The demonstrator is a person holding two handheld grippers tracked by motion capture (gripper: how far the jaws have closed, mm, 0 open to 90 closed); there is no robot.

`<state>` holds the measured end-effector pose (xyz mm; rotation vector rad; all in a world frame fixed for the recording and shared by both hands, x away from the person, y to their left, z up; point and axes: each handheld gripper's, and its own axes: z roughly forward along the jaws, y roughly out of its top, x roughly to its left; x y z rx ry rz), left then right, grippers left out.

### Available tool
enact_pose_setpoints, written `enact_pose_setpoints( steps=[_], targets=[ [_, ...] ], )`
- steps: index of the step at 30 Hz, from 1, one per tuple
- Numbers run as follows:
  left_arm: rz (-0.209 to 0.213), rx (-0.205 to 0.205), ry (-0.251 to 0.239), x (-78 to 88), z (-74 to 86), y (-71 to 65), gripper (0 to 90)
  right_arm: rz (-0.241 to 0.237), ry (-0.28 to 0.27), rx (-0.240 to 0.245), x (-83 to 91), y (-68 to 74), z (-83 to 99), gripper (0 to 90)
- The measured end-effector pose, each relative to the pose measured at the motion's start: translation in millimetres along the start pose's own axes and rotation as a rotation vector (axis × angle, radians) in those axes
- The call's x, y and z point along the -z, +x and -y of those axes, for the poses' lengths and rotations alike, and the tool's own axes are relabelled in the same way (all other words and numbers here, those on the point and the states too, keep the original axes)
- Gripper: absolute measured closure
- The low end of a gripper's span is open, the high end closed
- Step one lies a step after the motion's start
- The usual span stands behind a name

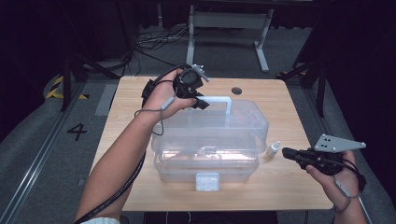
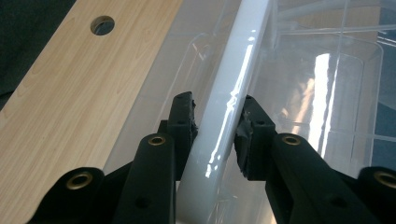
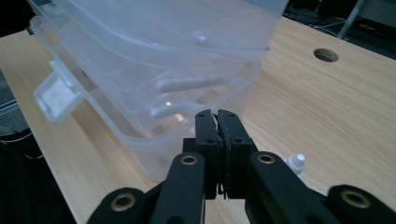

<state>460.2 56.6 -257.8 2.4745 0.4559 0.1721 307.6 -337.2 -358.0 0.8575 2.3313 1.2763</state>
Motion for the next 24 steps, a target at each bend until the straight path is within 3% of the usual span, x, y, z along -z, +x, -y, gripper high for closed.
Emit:
enact_pose_setpoints(
  steps=[10,14,24],
  targets=[
    [0.016,0.014,-0.018,-0.5,-2.4,11.5,70.5,-0.051,-0.019,0.016,-11.2,9.3,-4.4,90.0],
    [0.013,0.022,-0.021,-0.7,-3.5,14.6,70.0,-0.050,-0.030,0.027,-14.0,8.6,-5.5,90.0],
    [0.041,0.054,-0.041,-2.7,-5.3,29.6,69.3,-0.108,-0.095,0.021,-28.1,13.2,-11.7,90.0]
  ],
)
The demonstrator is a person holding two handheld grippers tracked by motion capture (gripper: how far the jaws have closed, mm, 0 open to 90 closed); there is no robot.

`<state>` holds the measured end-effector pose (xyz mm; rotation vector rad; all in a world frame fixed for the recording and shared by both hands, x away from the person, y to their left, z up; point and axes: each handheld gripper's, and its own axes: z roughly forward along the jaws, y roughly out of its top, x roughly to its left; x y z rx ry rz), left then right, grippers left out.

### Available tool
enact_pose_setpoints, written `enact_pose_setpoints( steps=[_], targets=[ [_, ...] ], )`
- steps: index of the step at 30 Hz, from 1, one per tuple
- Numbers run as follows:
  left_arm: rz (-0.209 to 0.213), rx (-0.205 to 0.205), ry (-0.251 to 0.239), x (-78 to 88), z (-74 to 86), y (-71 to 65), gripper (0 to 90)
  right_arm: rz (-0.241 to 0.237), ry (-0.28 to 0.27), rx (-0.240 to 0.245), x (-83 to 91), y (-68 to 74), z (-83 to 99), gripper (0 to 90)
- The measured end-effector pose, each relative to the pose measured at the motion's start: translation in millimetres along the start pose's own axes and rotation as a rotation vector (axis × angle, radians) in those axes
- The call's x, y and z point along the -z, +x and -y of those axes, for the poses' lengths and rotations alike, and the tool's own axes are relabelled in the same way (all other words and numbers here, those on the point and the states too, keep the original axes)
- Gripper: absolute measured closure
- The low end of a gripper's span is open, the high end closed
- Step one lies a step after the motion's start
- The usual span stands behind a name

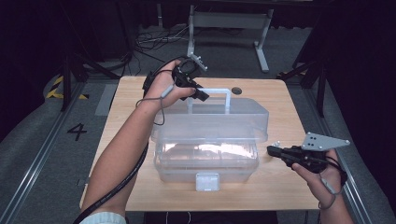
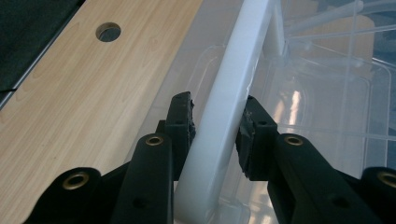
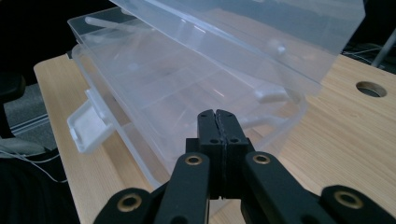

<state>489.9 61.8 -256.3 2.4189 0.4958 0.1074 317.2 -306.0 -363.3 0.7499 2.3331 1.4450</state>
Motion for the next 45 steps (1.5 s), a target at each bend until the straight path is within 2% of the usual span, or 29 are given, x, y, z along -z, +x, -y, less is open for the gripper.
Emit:
enact_pose_setpoints(
  steps=[11,19,23,24,25,26,29,30,31,32,36,43,45],
  targets=[
    [0.010,0.003,0.014,0.3,-1.7,1.5,69.2,-0.003,-0.051,-0.004,-15.1,0.4,-8.0,90.0],
    [0.019,0.005,0.017,0.8,-1.5,1.3,69.4,0.017,-0.080,-0.025,-17.1,-4.6,-6.7,90.0],
    [0.026,0.023,0.010,1.4,-0.2,2.5,69.1,0.025,-0.086,-0.023,-17.2,-4.8,-7.0,90.0],
    [0.018,0.039,0.001,2.8,0.8,3.0,67.5,0.024,-0.084,-0.023,-17.5,-4.9,-7.3,90.0],
    [0.005,0.051,-0.011,4.3,1.9,3.5,53.2,0.023,-0.083,-0.025,-17.9,-5.0,-7.5,90.0],
    [-0.006,0.056,-0.021,6.4,3.3,3.8,43.5,0.023,-0.082,-0.024,-18.2,-5.1,-7.7,90.0],
    [-0.027,0.054,-0.067,17.4,7.6,4.1,41.8,0.021,-0.077,-0.019,-20.1,-5.4,-8.2,90.0],
    [-0.051,0.059,-0.121,25.3,10.3,2.7,41.3,0.020,-0.076,-0.017,-20.7,-5.4,-8.4,90.0],
    [-0.051,0.059,-0.121,25.3,10.3,2.7,40.8,0.020,-0.076,-0.017,-20.7,-5.4,-8.4,90.0],
    [-0.065,0.061,-0.142,30.9,12.2,1.8,40.8,0.020,-0.072,-0.014,-21.7,-5.1,-9.1,90.0],
    [-0.081,0.060,-0.155,41.6,16.6,-3.5,44.6,0.019,-0.068,-0.013,-23.3,-4.5,-10.7,90.0],
    [-0.073,0.052,-0.199,59.9,20.4,-20.2,51.6,0.022,-0.067,-0.012,-24.4,-6.8,-14.6,90.0],
    [-0.061,0.050,-0.201,65.0,21.0,-25.4,56.1,0.023,-0.067,-0.015,-24.4,-7.9,-16.3,90.0]
  ],
)
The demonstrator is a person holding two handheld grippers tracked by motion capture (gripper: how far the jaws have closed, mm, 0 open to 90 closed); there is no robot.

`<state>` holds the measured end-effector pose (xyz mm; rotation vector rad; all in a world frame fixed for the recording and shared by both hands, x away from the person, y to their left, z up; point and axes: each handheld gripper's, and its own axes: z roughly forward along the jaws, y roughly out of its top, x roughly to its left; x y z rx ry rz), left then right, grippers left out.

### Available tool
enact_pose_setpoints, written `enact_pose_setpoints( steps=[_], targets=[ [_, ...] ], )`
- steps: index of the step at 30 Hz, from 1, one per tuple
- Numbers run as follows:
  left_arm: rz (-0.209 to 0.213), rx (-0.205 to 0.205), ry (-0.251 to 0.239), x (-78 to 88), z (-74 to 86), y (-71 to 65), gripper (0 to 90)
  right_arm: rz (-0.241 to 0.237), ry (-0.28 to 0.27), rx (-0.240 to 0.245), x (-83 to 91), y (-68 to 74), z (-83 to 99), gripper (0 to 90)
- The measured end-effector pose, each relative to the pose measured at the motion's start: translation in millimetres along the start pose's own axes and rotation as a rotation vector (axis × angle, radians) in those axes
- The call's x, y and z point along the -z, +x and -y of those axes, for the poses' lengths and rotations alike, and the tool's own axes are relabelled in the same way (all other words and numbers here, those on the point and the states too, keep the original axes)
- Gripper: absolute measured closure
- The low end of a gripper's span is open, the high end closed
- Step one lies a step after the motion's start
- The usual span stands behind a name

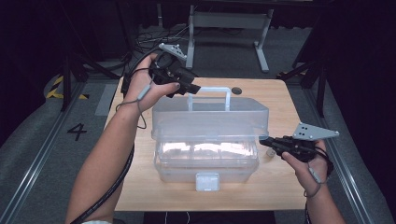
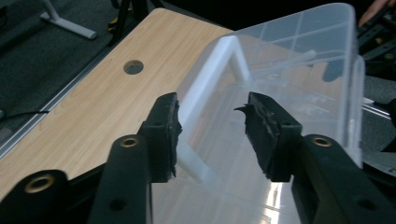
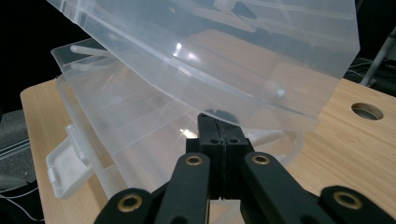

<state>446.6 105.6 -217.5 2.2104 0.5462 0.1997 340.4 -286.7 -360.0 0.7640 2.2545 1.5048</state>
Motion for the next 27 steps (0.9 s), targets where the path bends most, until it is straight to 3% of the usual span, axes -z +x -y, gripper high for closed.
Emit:
enact_pose_setpoints(
  steps=[4,5,8,17,27],
  targets=[
    [0.026,0.000,0.008,3.4,-0.8,-5.9,76.7,0.007,0.003,0.000,-0.8,-1.7,-2.1,90.0],
    [0.034,0.000,0.006,3.7,-1.1,-7.2,76.7,0.009,0.002,-0.003,-1.0,-2.2,-2.7,90.0],
    [0.064,-0.013,0.005,5.3,-2.2,-12.9,88.7,0.016,0.002,-0.005,-1.3,-3.3,-6.0,90.0],
    [0.074,-0.073,0.013,12.8,-2.6,-40.6,90.0,0.034,-0.022,-0.012,-3.5,-9.0,-16.9,90.0],
    [0.082,-0.075,-0.015,17.6,11.7,-43.7,90.0,0.054,-0.058,-0.046,-11.7,-15.8,-29.4,90.0]
  ],
)
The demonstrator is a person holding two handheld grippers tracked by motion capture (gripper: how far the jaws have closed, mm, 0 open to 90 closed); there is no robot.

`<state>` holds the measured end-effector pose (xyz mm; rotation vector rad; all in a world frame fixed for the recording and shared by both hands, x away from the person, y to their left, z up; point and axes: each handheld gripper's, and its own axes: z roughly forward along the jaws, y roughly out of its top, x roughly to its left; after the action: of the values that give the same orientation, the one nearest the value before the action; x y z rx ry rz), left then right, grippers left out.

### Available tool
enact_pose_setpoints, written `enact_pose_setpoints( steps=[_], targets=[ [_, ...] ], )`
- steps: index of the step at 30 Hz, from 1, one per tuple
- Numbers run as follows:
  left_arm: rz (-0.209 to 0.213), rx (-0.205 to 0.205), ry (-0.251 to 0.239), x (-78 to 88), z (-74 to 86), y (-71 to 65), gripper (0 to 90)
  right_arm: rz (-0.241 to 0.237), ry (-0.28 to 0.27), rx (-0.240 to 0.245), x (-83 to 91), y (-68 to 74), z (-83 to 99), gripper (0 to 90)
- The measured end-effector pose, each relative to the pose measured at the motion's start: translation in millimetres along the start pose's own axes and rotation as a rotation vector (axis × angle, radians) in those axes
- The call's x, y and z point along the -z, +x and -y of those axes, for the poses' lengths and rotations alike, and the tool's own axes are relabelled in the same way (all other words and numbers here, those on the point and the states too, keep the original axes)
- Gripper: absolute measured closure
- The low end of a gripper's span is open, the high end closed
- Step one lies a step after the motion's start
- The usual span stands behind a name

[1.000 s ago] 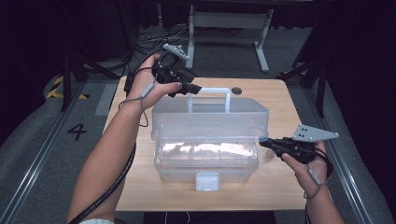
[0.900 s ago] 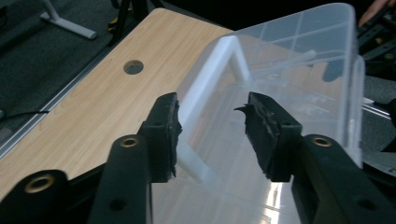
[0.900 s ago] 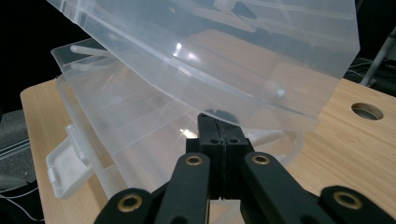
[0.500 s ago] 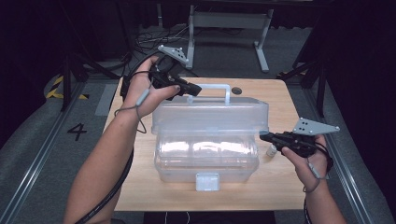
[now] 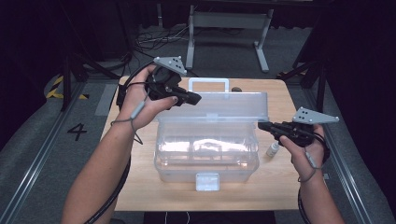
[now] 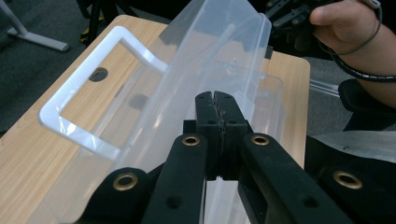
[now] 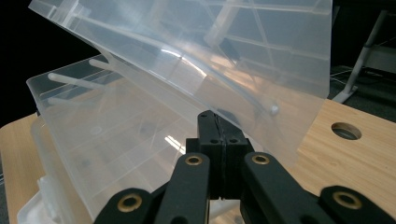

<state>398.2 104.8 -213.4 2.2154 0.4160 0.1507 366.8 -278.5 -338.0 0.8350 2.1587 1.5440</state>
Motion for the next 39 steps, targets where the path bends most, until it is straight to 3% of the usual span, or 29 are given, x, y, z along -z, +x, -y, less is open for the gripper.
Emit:
enact_pose_setpoints(
  steps=[3,5,6,10,13,21,28,39],
  targets=[
    [-0.010,0.001,-0.008,2.0,6.2,-2.4,89.9,-0.001,-0.009,-0.005,-2.3,-1.6,-1.4,90.0],
    [-0.055,0.005,-0.009,3.8,13.6,-6.5,89.9,0.000,-0.026,-0.023,-4.4,-2.7,-1.6,90.0],
    [-0.058,0.010,-0.021,4.9,19.1,-9.0,89.9,0.003,-0.029,-0.024,-4.8,-2.7,-1.6,90.0],
    [-0.060,0.023,-0.061,9.4,36.9,-15.8,90.0,0.015,-0.034,-0.022,-6.3,-3.6,-3.3,90.0],
    [-0.037,0.038,-0.081,10.4,48.0,-18.6,90.0,0.017,-0.047,-0.029,-7.6,-5.6,-4.6,90.0],
    [-0.048,0.081,-0.114,7.0,75.9,-18.9,89.9,0.032,-0.065,-0.030,-15.0,-6.8,-7.2,90.0],
    [-0.055,0.146,-0.164,6.1,105.3,-17.8,89.9,0.038,-0.065,-0.027,-16.1,-6.0,-7.0,90.0],
    [-0.179,0.207,-0.109,2.9,120.6,-8.0,89.9,0.034,-0.073,-0.024,-13.3,-6.0,-6.3,90.0]
  ],
)
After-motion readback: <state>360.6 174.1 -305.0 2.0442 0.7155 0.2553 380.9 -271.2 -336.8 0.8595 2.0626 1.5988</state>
